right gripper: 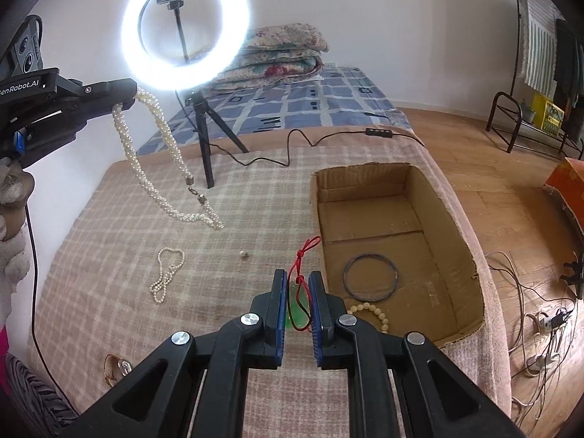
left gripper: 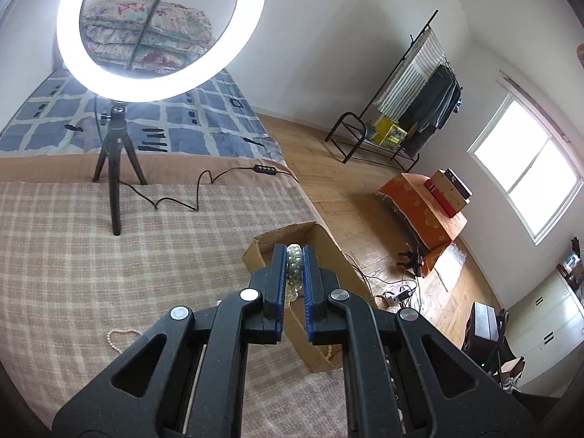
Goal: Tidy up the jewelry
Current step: 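Lift the necklace with the left tool and the pendant with the right tool over the box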
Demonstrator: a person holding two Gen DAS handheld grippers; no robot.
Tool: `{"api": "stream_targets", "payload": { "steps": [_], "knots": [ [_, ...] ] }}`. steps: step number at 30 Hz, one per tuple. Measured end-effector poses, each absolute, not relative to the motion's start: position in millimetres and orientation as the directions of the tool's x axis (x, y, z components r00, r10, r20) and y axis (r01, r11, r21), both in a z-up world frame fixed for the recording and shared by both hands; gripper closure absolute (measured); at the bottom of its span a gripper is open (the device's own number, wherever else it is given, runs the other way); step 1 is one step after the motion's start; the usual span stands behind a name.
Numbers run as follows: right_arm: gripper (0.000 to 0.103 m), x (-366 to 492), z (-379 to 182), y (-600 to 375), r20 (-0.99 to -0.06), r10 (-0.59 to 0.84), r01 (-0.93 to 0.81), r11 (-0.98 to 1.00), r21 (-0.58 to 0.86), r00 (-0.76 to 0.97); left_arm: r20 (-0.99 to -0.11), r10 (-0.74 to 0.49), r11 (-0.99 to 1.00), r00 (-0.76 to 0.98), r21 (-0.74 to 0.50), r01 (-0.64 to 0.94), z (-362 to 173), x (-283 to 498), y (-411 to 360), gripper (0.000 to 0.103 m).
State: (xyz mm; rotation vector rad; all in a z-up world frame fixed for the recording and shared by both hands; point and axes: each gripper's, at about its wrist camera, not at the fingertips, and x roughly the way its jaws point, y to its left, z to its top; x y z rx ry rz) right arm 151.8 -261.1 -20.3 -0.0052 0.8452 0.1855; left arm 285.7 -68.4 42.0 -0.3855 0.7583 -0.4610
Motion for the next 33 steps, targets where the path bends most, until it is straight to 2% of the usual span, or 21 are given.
{"api": "stream_targets", "payload": {
  "steps": [16, 33],
  "knots": [
    [0.093, 154.3, -31.9, -334.5, -0.761, 0.108, -0.037, 0.993, 0.11, 0.639, -0.574, -0.56, 0.823, 0.598, -0.471, 0.318, 43.9, 336.5, -155.8, 0.097],
    [0.093, 173.4, -61.7, -363.7, -0.805, 0.123, 0.039, 0.983, 0.179, 0.581, -0.663, -0.525, 0.85, 0.533, -0.428, 0.305, -5.3, 392.9, -235.3, 0.097]
  ]
}}
